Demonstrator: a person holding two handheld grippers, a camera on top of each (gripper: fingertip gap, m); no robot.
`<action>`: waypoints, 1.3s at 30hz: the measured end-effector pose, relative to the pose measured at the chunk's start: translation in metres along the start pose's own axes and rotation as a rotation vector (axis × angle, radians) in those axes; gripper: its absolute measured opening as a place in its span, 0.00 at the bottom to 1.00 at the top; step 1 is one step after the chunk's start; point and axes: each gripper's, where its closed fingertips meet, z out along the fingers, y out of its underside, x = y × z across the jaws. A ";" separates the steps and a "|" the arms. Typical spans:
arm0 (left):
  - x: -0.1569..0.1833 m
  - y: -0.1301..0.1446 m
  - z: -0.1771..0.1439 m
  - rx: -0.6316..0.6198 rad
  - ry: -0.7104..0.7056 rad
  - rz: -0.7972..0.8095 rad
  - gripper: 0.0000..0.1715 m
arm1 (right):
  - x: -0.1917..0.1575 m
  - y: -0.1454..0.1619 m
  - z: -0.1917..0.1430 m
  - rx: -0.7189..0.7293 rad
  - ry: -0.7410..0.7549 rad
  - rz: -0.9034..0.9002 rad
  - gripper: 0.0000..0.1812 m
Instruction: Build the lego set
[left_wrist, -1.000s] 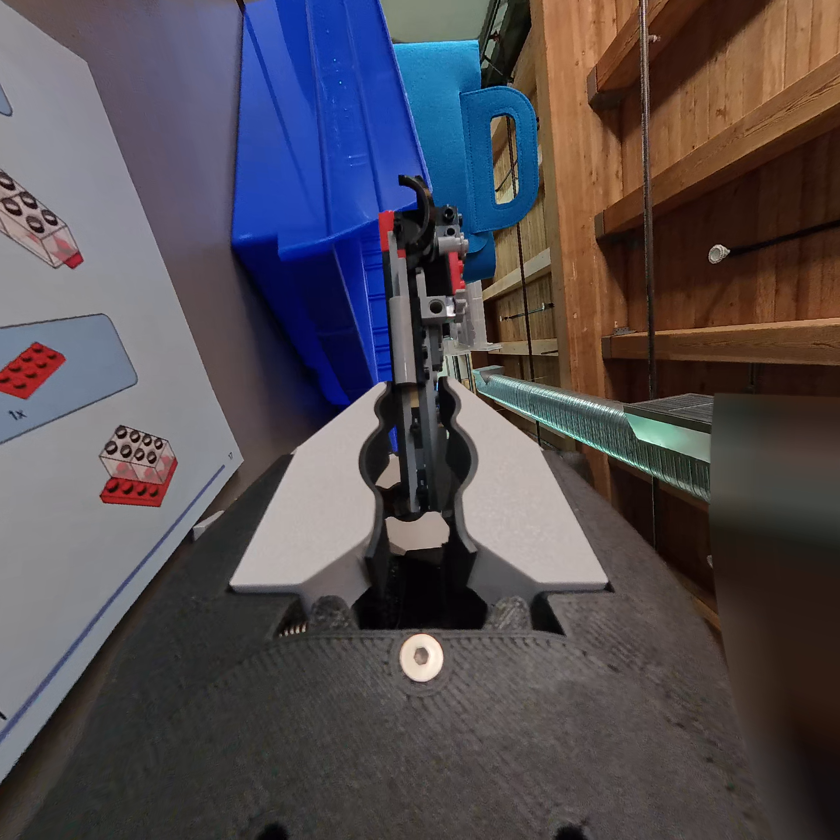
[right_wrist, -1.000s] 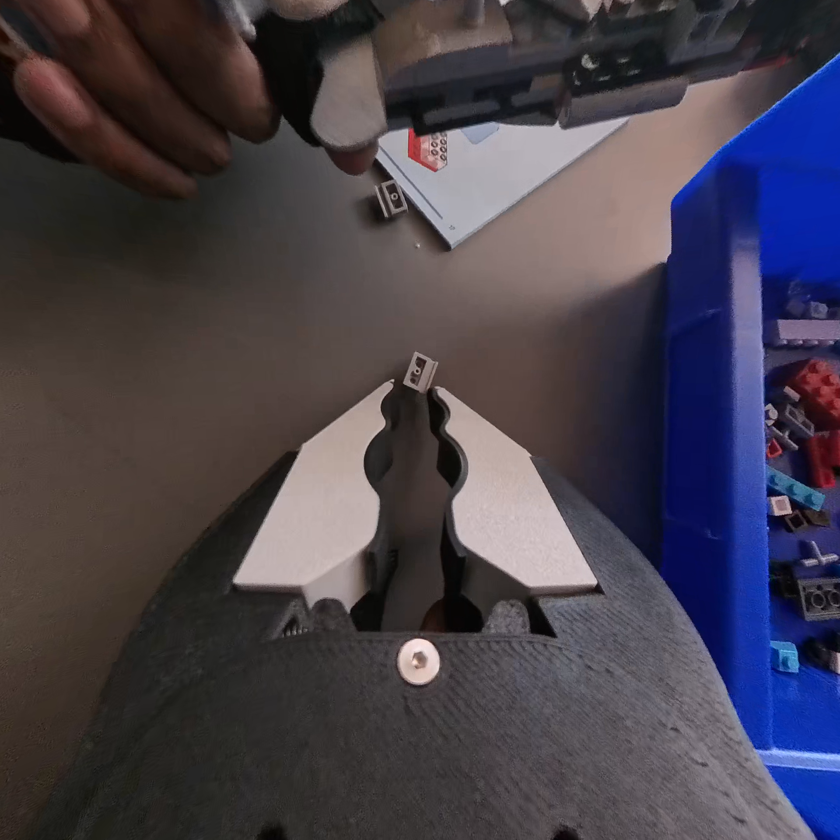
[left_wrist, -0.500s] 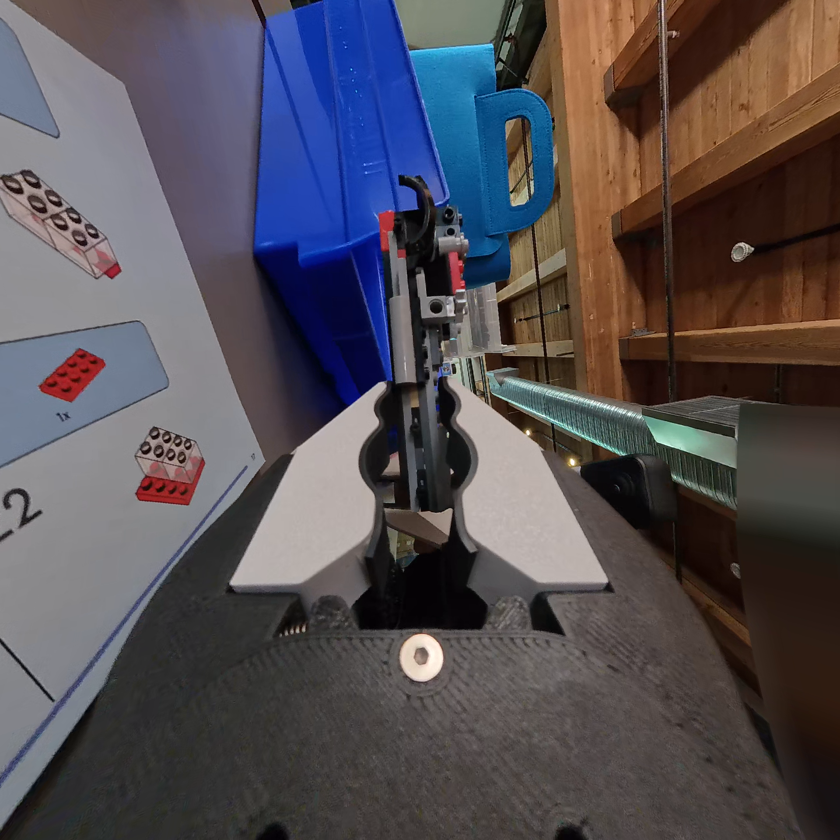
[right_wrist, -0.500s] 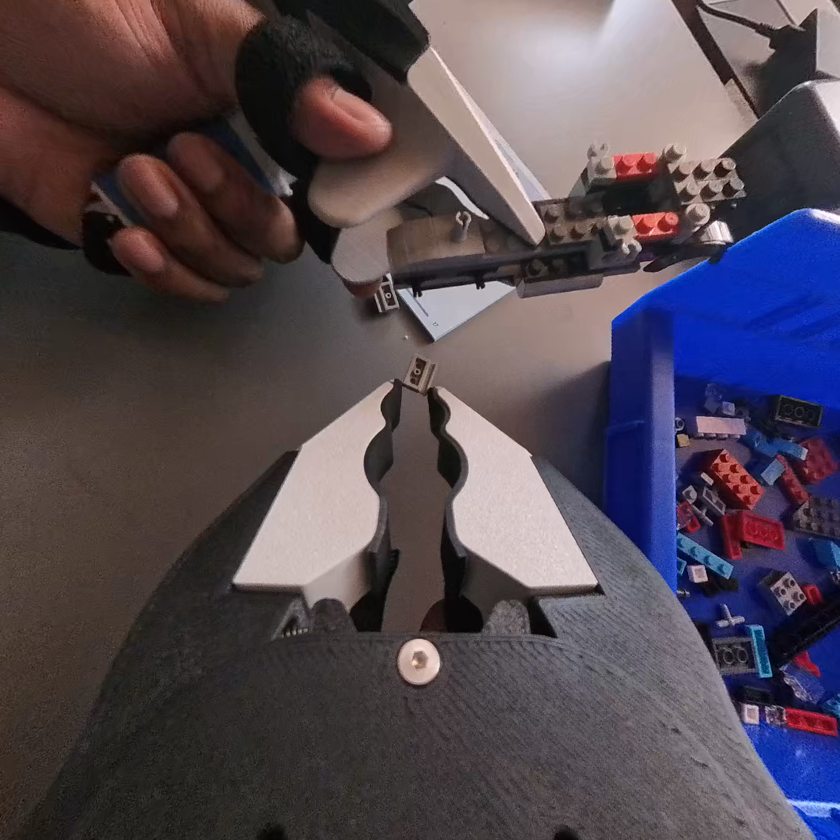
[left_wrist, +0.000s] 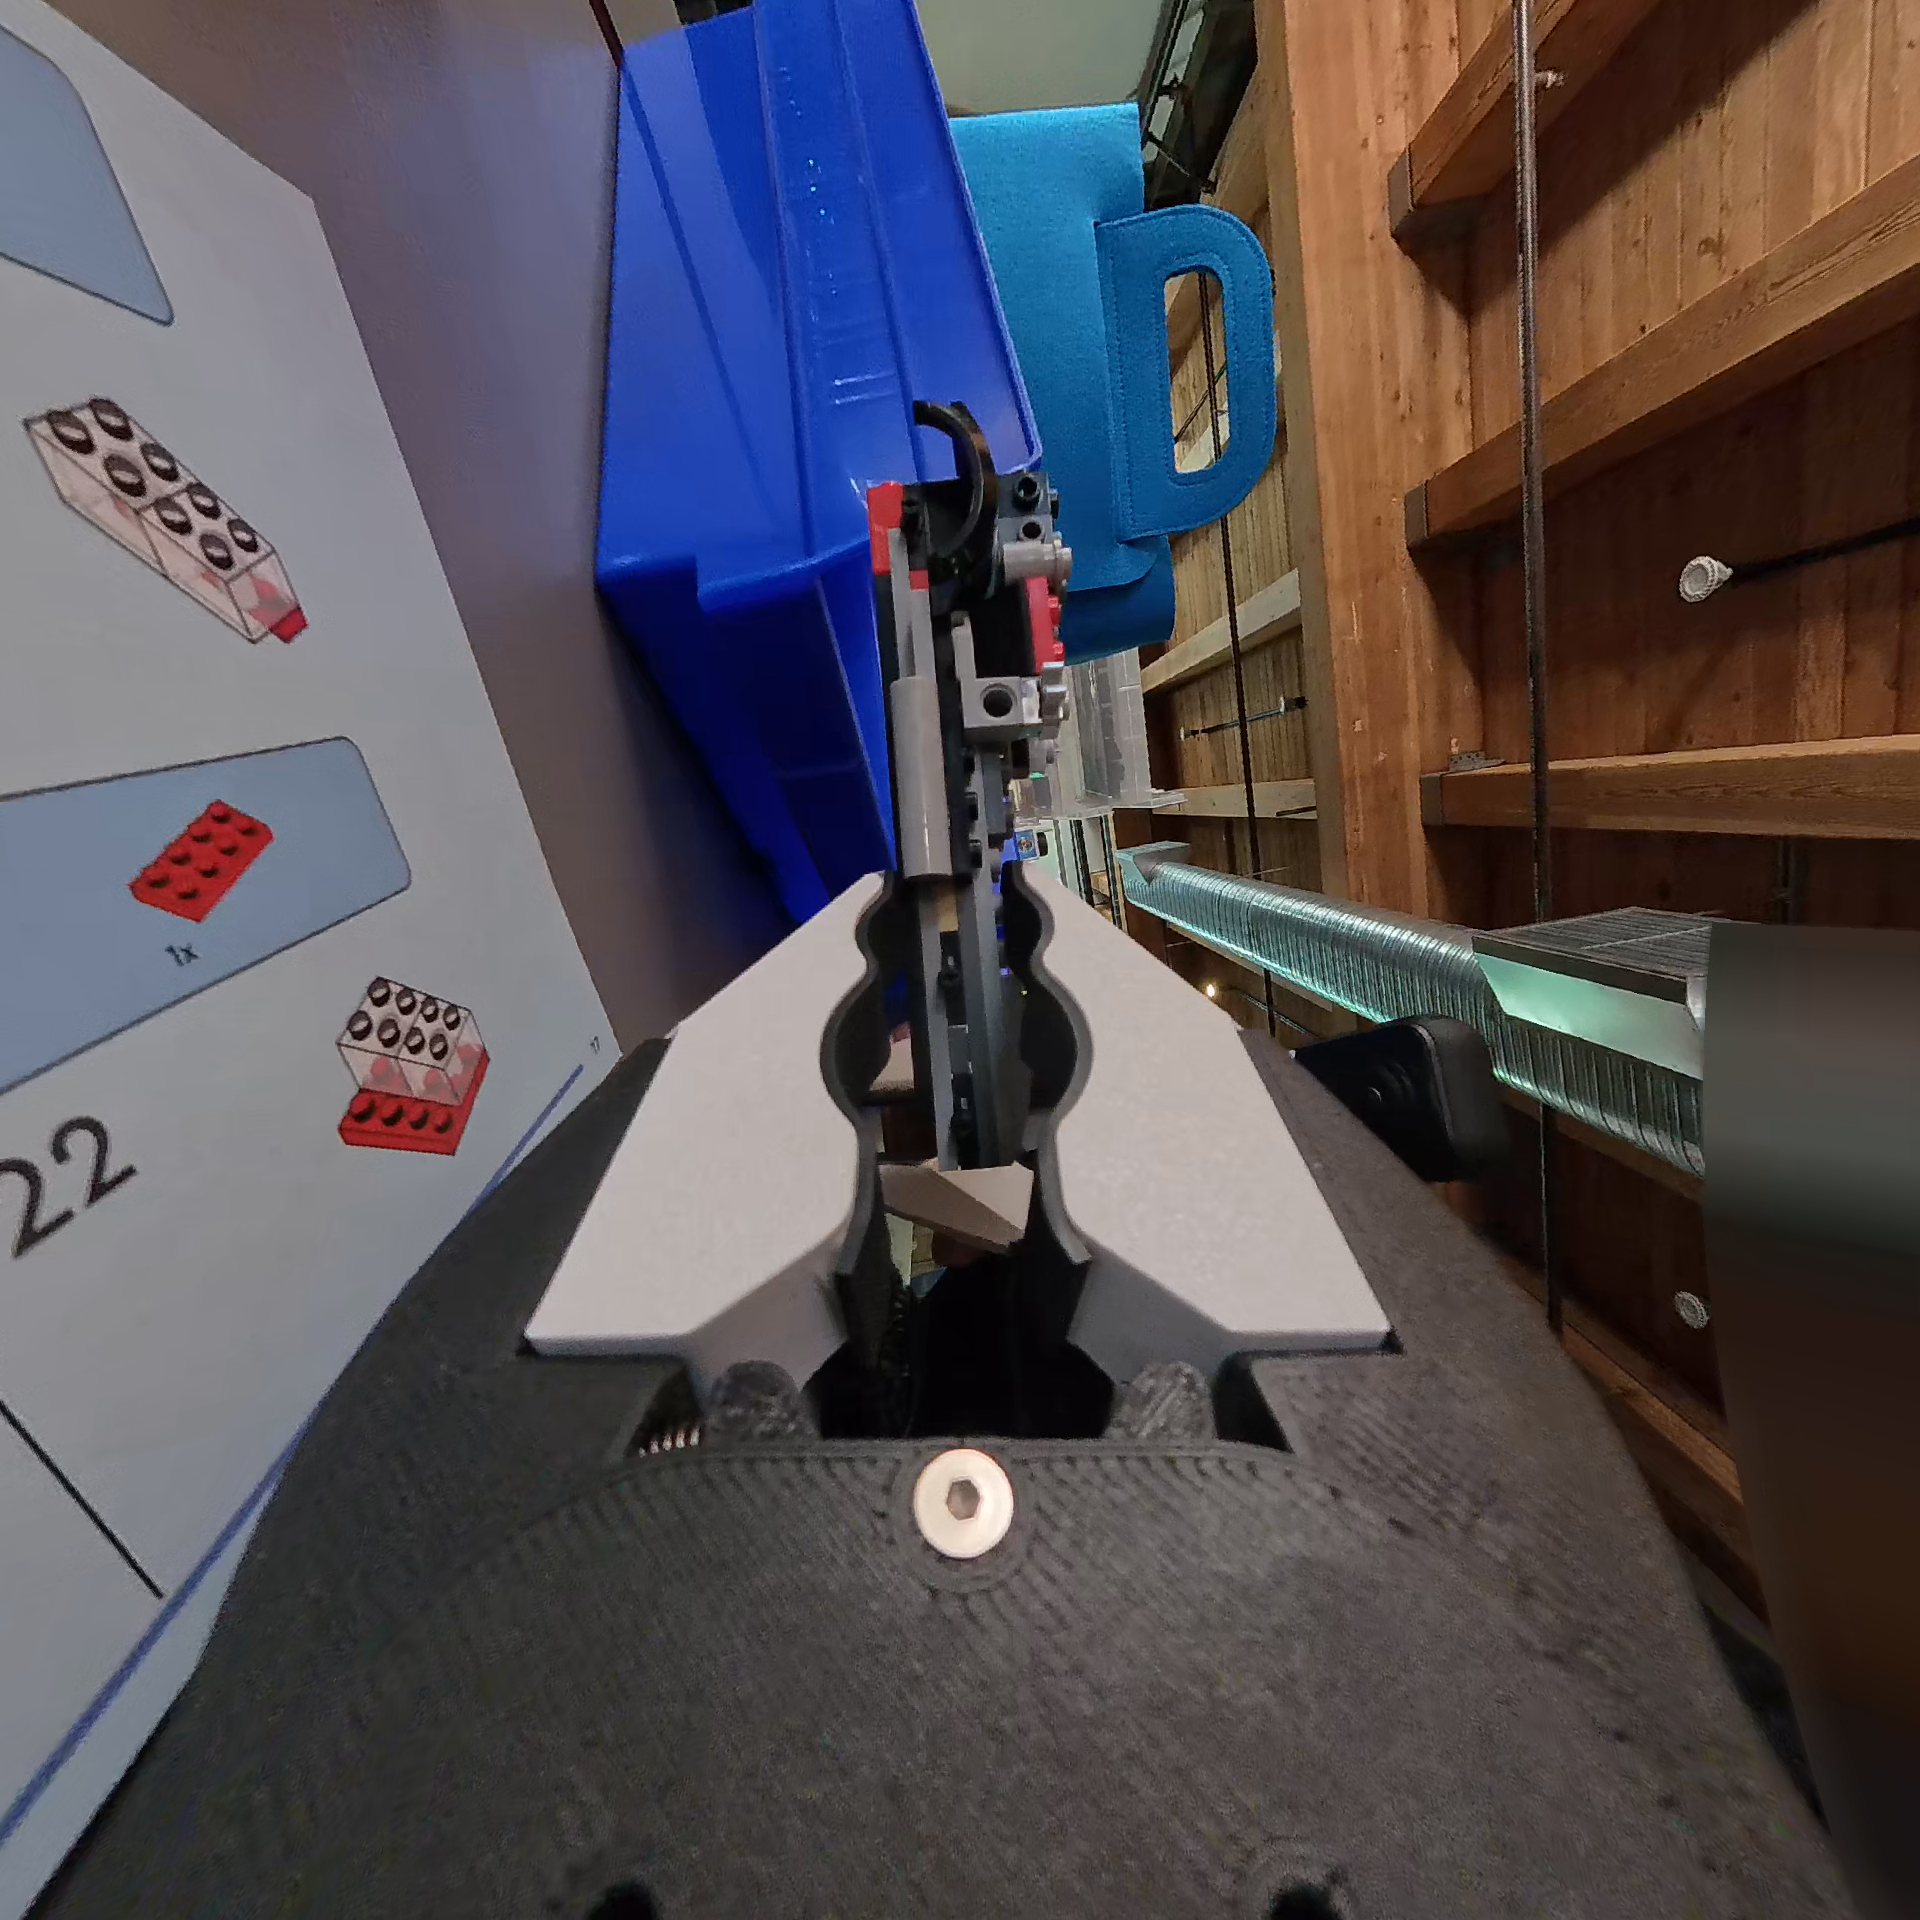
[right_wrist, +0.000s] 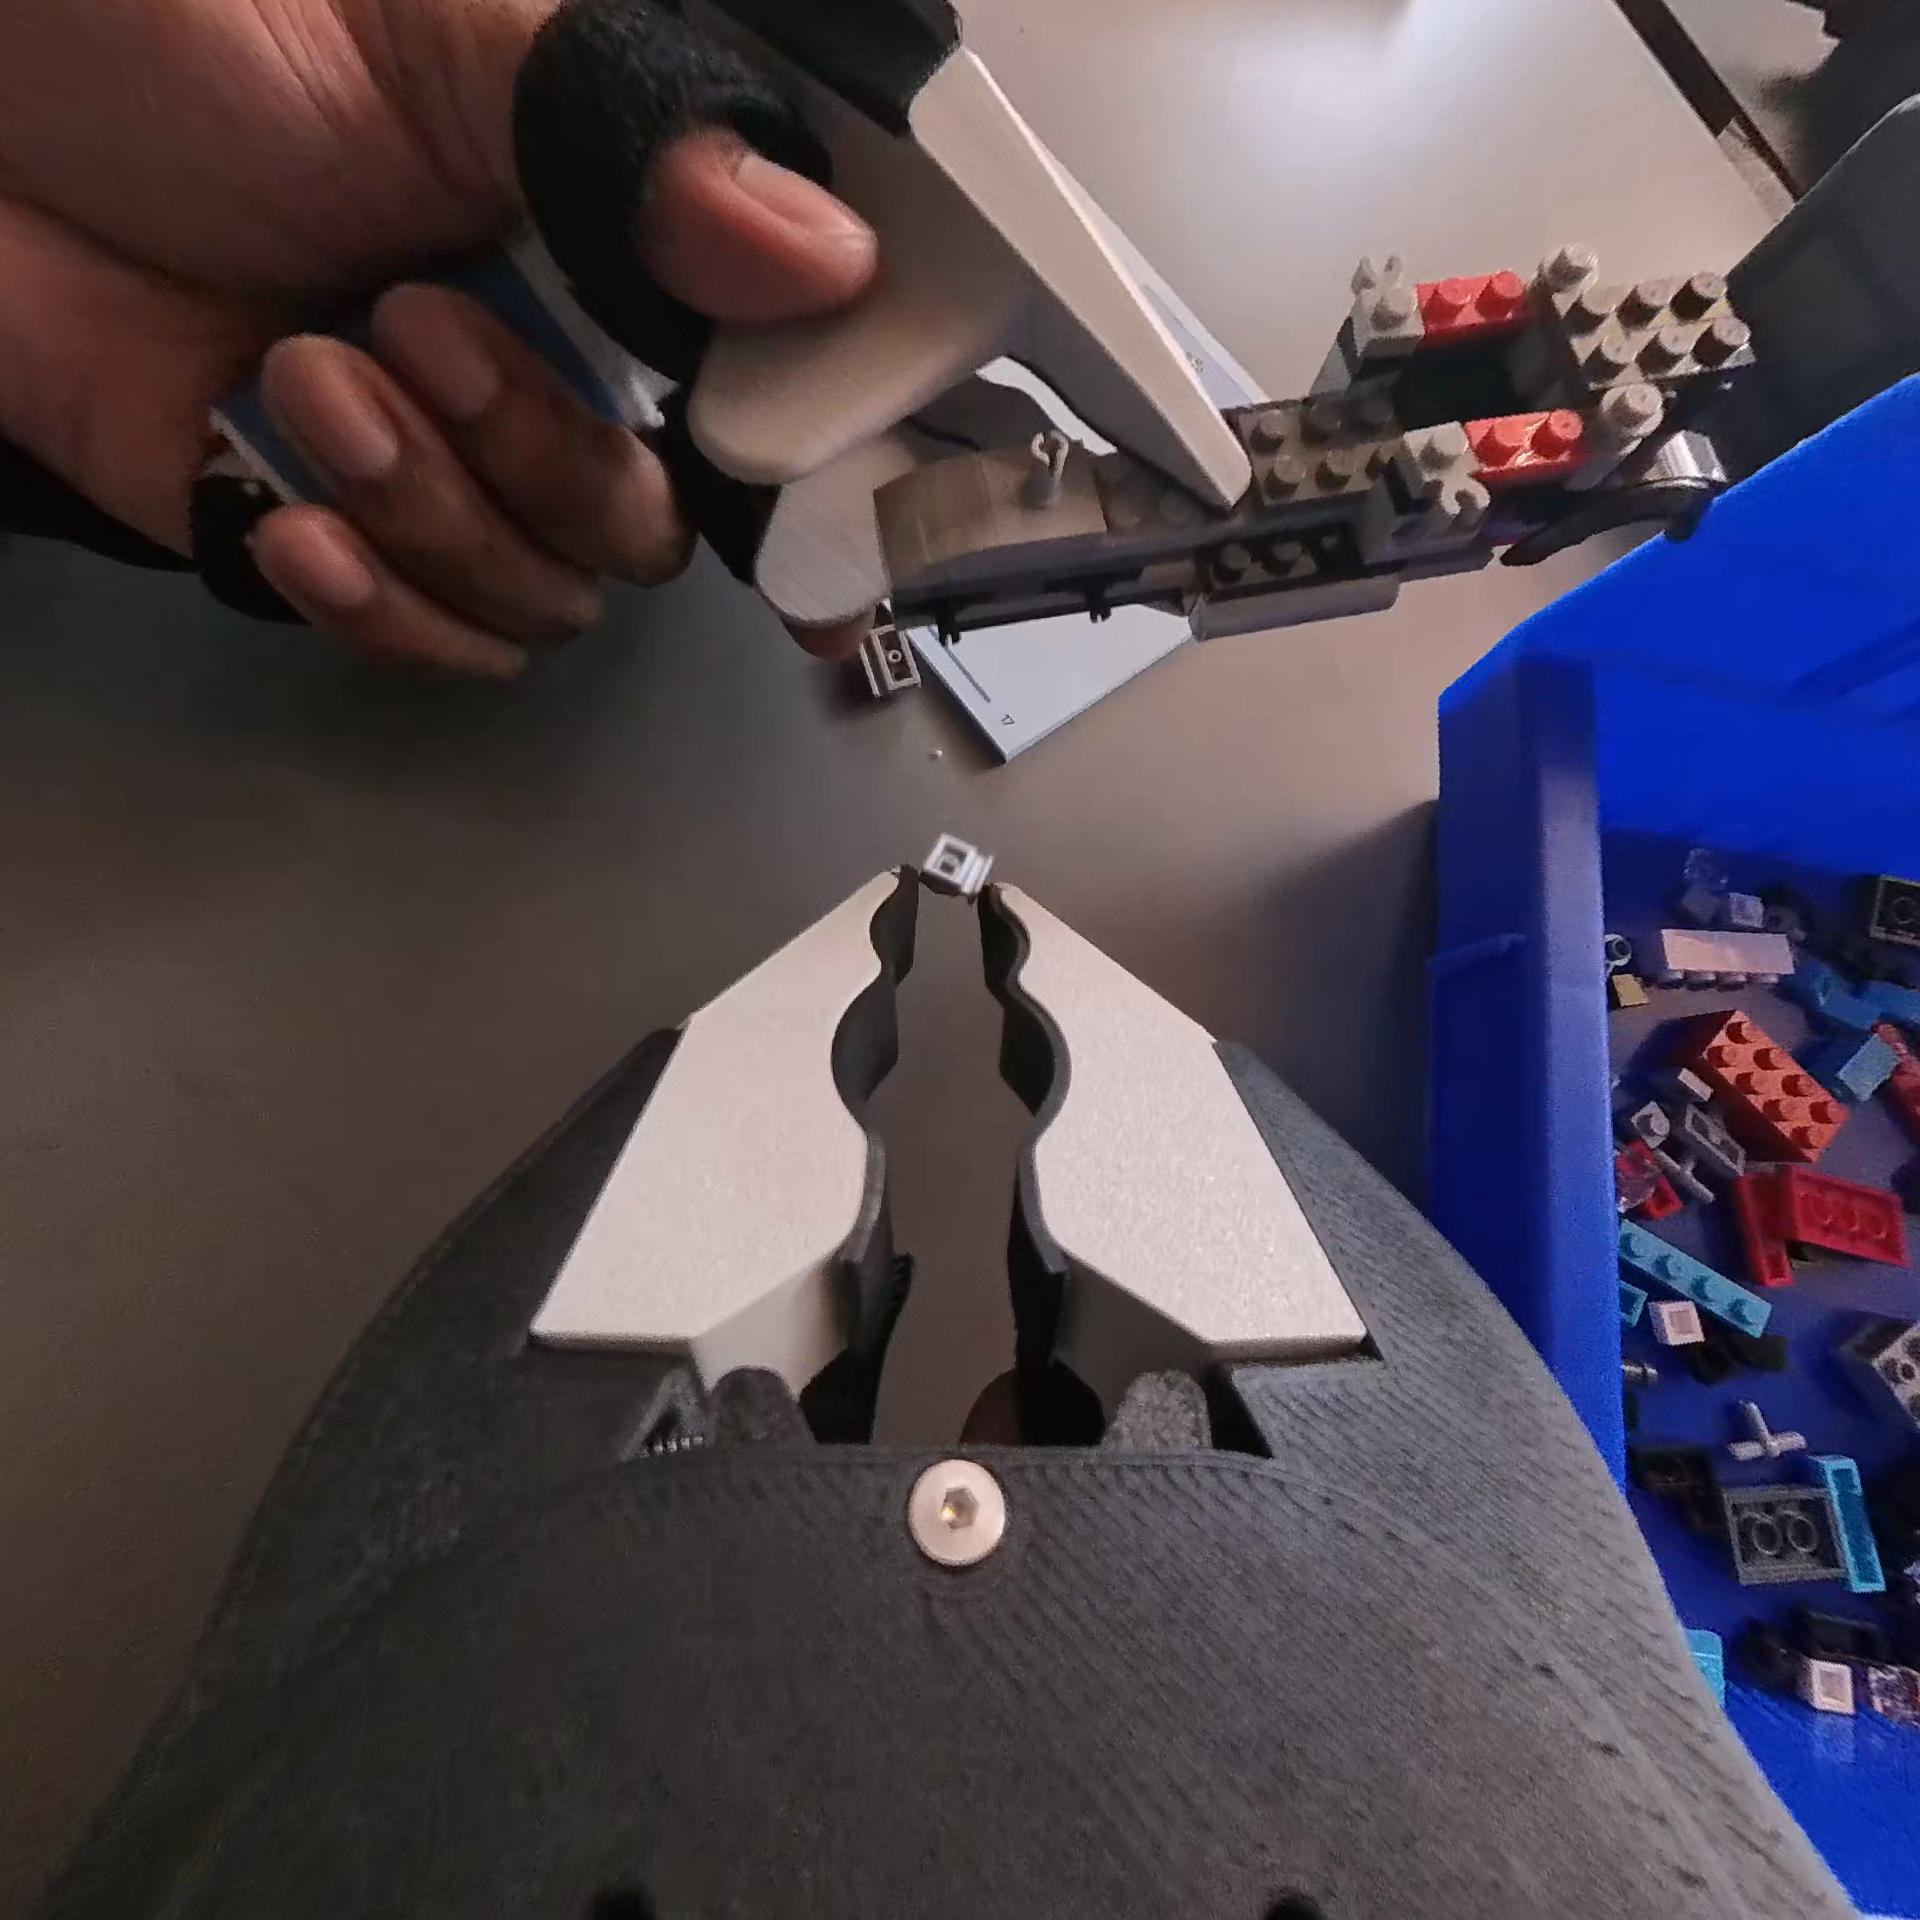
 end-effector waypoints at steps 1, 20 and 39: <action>0.000 0.000 0.000 0.000 0.001 -0.001 0.11 | 0.000 0.000 0.000 0.002 -0.001 0.002 0.07; 0.003 0.000 0.000 0.004 0.007 0.003 0.11 | -0.016 0.030 0.000 -0.059 -0.076 -0.009 0.12; 0.000 -0.008 -0.003 0.021 -0.007 0.018 0.11 | -0.013 0.025 0.007 -0.047 -0.126 -0.042 0.13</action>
